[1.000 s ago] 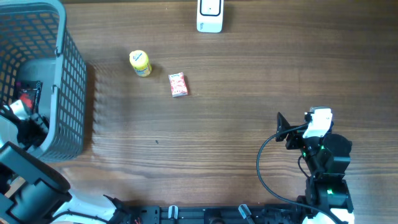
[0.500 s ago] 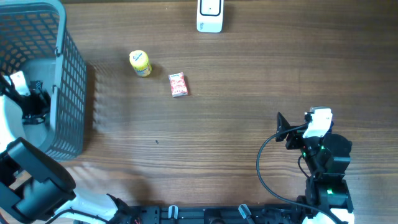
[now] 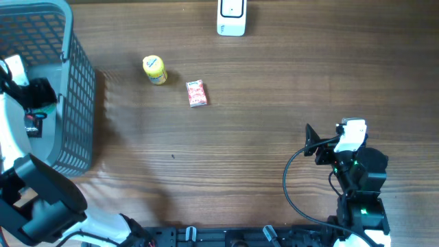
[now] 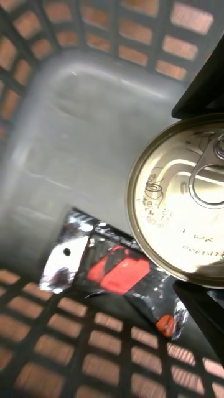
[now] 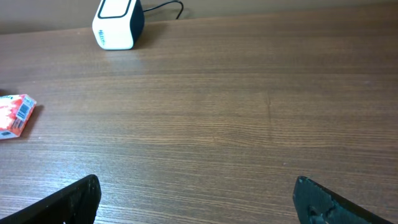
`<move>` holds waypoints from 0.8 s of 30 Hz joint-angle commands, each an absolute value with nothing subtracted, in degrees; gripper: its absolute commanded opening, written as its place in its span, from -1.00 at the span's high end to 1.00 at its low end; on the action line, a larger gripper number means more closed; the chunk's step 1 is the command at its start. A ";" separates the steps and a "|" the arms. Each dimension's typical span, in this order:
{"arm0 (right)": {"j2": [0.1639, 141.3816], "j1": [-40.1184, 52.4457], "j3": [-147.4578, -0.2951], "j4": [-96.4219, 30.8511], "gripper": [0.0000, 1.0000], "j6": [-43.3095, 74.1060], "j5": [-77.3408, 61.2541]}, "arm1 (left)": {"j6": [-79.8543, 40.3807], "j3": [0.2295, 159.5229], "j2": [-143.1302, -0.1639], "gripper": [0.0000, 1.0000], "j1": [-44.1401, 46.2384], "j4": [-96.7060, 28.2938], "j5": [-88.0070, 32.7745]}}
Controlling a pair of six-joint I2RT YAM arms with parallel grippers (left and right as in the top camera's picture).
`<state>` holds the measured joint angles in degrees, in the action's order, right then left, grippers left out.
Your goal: Scan the item barcode
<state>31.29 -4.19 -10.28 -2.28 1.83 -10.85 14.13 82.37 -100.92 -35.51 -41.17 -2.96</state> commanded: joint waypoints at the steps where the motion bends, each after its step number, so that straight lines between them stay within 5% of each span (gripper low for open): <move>1: 31.31 -4.36 -11.44 -2.00 -1.00 1.48 -10.04 | 13.02 85.43 -96.68 -0.44 -34.98 -40.86 -3.62; 24: 31.31 -4.36 -11.44 -1.78 -1.00 1.50 -10.04 | 12.99 85.52 -95.88 -0.25 -34.87 -41.60 -3.64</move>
<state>31.29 -4.19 -10.28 -2.11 1.83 -10.85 13.54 83.96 -97.34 -35.20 -41.54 -2.94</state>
